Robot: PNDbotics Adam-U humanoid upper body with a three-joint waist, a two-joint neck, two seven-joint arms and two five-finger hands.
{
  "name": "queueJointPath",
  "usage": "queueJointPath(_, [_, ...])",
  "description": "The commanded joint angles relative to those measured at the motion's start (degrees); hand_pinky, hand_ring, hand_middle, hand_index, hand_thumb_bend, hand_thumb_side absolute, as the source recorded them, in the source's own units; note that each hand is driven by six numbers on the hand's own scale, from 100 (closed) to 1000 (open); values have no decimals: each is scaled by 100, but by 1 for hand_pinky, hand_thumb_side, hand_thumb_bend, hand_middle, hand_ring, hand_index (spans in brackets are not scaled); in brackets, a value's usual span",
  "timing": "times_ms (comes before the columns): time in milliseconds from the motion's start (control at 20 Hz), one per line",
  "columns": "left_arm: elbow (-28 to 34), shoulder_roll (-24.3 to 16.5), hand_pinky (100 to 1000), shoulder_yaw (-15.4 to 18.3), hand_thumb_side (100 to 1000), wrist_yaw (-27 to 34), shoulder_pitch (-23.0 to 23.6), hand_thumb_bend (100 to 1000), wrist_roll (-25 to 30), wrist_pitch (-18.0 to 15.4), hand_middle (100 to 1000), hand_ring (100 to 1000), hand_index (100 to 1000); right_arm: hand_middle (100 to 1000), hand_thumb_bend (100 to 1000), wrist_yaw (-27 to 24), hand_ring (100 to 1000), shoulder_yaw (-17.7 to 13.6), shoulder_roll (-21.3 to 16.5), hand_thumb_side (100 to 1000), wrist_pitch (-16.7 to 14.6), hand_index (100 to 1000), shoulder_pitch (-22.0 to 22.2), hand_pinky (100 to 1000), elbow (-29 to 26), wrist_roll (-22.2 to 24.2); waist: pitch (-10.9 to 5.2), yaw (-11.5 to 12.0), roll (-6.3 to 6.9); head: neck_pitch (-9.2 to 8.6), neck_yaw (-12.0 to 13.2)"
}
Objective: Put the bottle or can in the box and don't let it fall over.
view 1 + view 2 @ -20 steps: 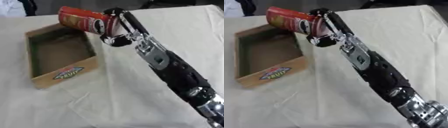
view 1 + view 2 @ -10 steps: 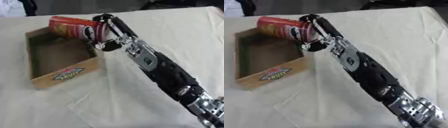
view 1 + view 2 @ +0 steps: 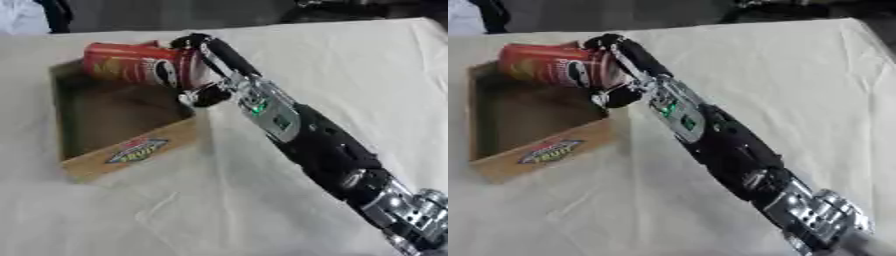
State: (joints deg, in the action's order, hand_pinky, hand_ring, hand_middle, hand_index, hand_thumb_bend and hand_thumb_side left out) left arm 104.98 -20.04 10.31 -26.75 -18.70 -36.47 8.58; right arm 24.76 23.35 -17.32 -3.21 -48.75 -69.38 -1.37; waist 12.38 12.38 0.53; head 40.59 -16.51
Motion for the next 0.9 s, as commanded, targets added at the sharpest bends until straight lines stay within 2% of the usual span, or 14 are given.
queueJointPath(50, [126, -92, 785, 74, 647, 15, -74, 471, -31, 13, 749, 846, 732, 844, 647, -5, 937, -30, -30, 211, -139, 857, -129, 842, -79, 76, -75, 10, 25, -72, -46])
queueJointPath(100, [129, -92, 785, 79, 647, 15, -71, 472, -35, 17, 749, 846, 732, 868, 694, 50, 958, -44, -36, 288, -155, 879, -129, 870, -99, 65, -76, 7, 28, -70, -49])
queueJointPath(300, [133, -96, 785, 90, 646, 16, -60, 472, -56, 27, 749, 846, 732, 878, 775, 222, 972, -114, -50, 371, -134, 894, -128, 893, -149, -56, -84, -8, 41, -57, -36])
queueJointPath(700, [125, -111, 786, 106, 644, 11, -25, 473, -78, 36, 749, 845, 733, 874, 728, 51, 968, -206, -112, 332, 38, 891, -79, 885, -324, -205, -114, -84, 80, -7, 44])
queueJointPath(900, [124, -152, 786, 146, 643, 17, 34, 475, -130, 54, 749, 845, 733, 874, 699, -316, 968, -326, -361, 327, 186, 893, 109, 883, -850, -330, -167, -221, 112, 45, 190])
